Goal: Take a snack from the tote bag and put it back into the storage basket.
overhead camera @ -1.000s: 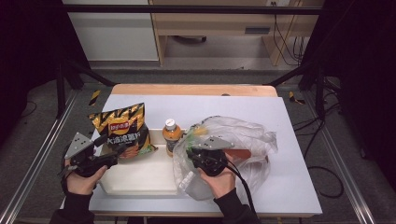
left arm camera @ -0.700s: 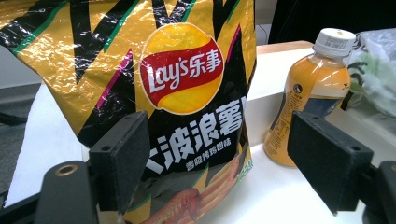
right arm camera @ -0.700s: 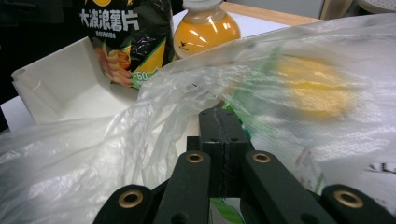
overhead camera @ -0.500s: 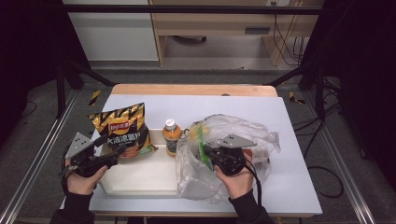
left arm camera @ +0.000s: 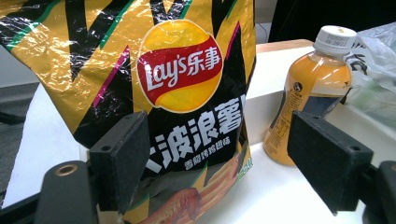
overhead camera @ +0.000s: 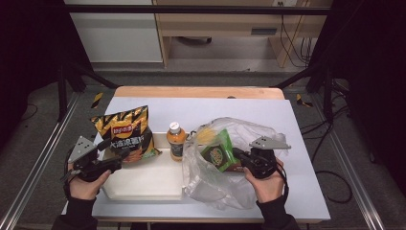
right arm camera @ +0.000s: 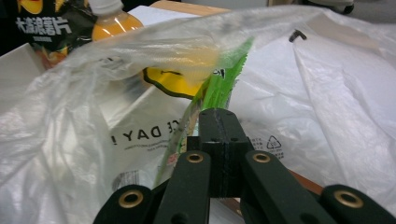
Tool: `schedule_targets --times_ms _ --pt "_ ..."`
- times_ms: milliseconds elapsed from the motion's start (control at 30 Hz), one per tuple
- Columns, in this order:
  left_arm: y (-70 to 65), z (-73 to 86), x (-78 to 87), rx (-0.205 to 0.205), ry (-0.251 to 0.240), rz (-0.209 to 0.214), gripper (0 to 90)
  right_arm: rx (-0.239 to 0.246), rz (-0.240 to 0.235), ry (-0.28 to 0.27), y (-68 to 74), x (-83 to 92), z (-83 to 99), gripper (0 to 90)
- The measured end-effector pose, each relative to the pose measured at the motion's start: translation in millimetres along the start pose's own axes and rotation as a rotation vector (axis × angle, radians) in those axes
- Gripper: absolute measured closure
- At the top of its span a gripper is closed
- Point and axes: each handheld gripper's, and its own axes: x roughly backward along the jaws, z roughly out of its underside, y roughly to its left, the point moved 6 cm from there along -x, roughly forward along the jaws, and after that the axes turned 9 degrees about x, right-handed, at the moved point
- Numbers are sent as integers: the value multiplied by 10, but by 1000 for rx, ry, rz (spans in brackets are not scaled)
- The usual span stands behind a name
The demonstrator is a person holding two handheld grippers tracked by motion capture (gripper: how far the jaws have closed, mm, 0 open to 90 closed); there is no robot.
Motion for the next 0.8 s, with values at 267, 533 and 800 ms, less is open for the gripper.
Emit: schedule_targets --times_ms 267,533,800 --pt "-7 13 -14 -1 6 2 206 5 -8 -1 32 -110 78 894" --pt "-8 15 -14 -2 7 2 206 24 -13 -2 128 -224 89 627" --pt "-3 11 -3 1 3 3 207 41 -15 16 234 -359 130 510"
